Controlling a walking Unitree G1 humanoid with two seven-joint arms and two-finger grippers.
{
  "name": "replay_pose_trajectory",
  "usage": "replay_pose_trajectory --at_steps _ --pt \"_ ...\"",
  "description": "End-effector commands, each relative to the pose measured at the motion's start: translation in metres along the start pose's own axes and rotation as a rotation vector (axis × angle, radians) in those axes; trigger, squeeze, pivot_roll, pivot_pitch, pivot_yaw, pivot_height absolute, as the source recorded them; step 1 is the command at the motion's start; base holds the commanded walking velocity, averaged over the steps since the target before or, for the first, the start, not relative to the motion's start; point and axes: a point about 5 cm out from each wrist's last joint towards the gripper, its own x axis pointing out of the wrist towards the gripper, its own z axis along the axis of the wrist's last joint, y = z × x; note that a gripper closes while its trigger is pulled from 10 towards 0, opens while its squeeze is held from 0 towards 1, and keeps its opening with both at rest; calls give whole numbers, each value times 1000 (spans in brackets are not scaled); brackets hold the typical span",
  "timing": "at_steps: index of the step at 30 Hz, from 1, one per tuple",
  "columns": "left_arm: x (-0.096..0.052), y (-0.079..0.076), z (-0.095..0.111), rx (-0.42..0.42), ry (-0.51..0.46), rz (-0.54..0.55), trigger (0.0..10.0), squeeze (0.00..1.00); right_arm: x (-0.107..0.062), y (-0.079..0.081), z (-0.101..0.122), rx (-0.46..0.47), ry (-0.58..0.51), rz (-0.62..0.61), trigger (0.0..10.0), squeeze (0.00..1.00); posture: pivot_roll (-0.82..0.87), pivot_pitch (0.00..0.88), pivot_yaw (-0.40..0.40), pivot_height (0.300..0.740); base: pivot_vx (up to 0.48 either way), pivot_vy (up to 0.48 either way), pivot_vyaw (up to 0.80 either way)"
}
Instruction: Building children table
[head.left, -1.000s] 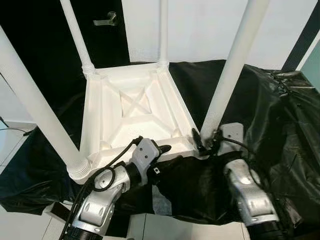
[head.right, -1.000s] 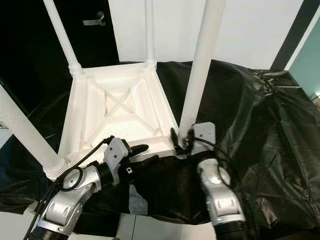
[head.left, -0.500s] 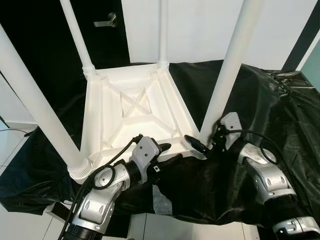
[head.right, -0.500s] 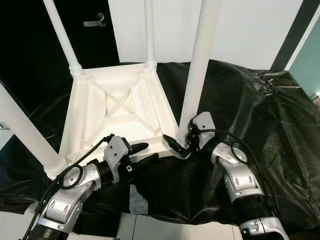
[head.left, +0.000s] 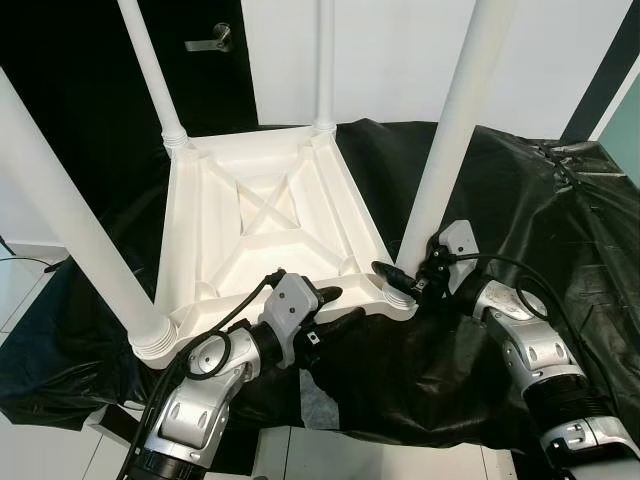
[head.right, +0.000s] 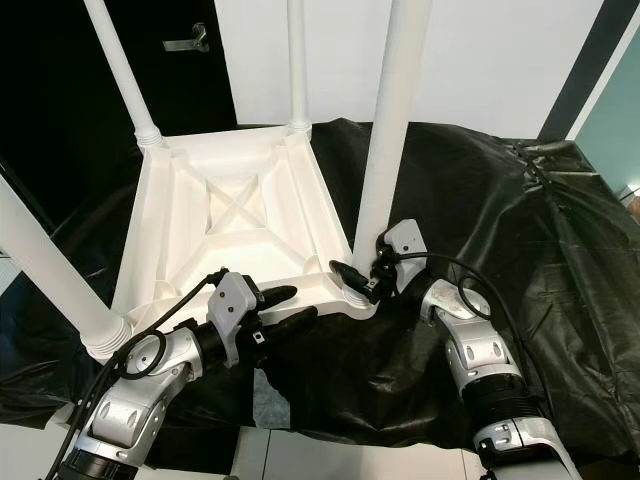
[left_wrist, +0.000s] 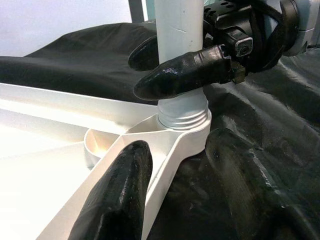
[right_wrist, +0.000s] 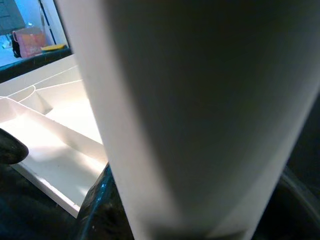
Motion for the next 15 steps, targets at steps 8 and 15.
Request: replay_pose_trajectory --at_steps 8,15 --pt "0 0 -3 2 8 41 10000 0 -7 6 -11 6 37 -212 10000 0 37 0 -27 740 0 0 0" --pt "-1 -1 -3 -4 10 44 10000 0 -10 12 -14 13 51 -447 10000 0 36 0 -25 740 0 0 0"
